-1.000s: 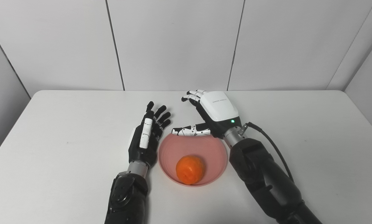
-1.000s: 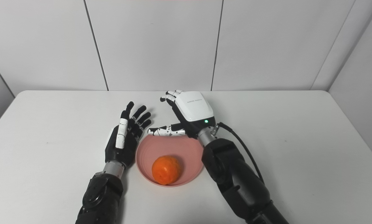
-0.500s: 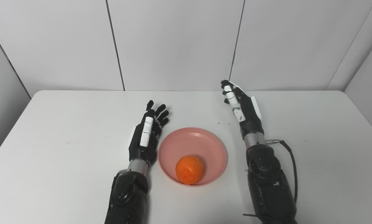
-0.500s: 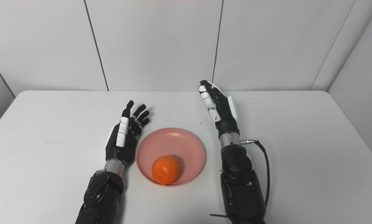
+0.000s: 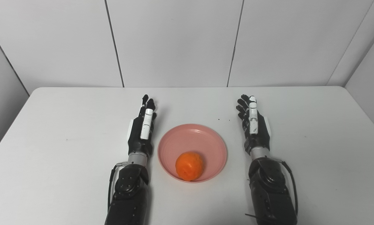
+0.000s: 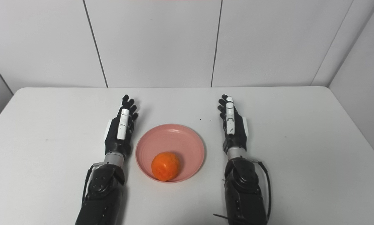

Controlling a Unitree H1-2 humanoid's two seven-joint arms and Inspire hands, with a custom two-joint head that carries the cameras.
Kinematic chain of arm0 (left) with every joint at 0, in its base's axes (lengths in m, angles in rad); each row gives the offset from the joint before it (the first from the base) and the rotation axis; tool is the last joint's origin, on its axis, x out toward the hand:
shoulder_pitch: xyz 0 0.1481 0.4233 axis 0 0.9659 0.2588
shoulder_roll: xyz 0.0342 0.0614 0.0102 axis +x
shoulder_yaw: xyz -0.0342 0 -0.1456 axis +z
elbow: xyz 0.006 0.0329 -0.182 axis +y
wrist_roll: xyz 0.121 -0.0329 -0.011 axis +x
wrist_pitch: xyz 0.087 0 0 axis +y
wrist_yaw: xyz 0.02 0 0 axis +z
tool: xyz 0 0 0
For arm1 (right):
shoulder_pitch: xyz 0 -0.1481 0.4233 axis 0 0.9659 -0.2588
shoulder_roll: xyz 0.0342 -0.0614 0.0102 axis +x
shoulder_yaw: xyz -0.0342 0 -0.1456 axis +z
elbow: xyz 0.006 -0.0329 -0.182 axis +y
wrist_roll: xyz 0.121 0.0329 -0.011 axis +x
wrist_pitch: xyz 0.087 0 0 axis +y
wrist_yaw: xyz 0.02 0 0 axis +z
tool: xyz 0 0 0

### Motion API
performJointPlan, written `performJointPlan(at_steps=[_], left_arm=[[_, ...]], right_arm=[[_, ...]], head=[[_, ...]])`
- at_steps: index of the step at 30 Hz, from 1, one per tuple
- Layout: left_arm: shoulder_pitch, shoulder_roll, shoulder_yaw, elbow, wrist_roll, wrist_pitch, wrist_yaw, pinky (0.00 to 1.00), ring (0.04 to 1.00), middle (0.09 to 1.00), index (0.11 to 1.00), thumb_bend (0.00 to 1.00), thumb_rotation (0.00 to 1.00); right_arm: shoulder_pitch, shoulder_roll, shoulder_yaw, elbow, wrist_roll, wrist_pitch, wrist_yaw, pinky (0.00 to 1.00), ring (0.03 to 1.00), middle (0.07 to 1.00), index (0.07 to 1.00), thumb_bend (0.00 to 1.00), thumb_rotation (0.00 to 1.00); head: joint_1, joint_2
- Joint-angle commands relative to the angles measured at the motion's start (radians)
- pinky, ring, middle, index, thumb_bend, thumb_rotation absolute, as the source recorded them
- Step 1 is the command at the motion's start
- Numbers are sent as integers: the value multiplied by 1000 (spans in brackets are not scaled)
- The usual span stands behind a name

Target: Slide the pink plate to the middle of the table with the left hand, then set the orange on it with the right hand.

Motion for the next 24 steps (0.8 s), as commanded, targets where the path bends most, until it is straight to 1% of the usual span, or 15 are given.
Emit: performJointPlan(at_steps=[1, 3, 5, 7, 9, 11, 15, 19, 24], left_arm=[[33, 13, 20, 35, 24, 66, 60, 1000, 1000, 1000, 1000, 811, 895], [30, 9, 23, 26, 33, 88, 74, 1000, 1000, 1000, 1000, 803, 901], [31, 10, 23, 21, 39, 93, 73, 1000, 1000, 1000, 1000, 791, 904], [32, 9, 23, 15, 46, 103, 72, 1000, 1000, 1000, 1000, 790, 908], [33, 9, 22, 13, 47, 112, 68, 1000, 1000, 1000, 1000, 796, 917], [34, 8, 21, 7, 42, 122, 62, 1000, 1000, 1000, 1000, 798, 924], [35, 7, 19, 0, 34, 134, 49, 1000, 1000, 1000, 1000, 787, 942], [36, 5, 21, -1, 19, 137, 37, 1000, 1000, 1000, 1000, 785, 933], [38, 3, 24, -3, 13, 143, 33, 1000, 1000, 1000, 1000, 788, 922]], right_arm=[[23, -9, 9, 39, -6, -53, 1, 899, 896, 874, 874, 808, 979], [33, -13, 14, 58, -8, -77, 1, 897, 896, 877, 882, 800, 984], [44, -13, 20, 71, -13, -93, -3, 899, 891, 877, 885, 785, 994], [54, -14, 29, 82, -24, -104, -2, 912, 896, 882, 891, 772, 999], [60, -23, 50, 89, -54, -111, -4, 950, 910, 895, 894, 769, 1000], [65, -31, 71, 89, -79, -112, -7, 985, 933, 905, 890, 786, 1000], [67, -39, 93, 95, -104, -119, -16, 1000, 960, 913, 888, 812, 1000], [65, -36, 94, 94, -103, -112, -19, 1000, 968, 920, 898, 825, 1000], [61, -30, 85, 95, -83, -107, -12, 1000, 954, 918, 902, 825, 1000]], head=[[1, 2], [2, 3], [1, 4], [0, 4], [0, 3], [0, 3], [1, 2], [1, 2], [-1, 0]])
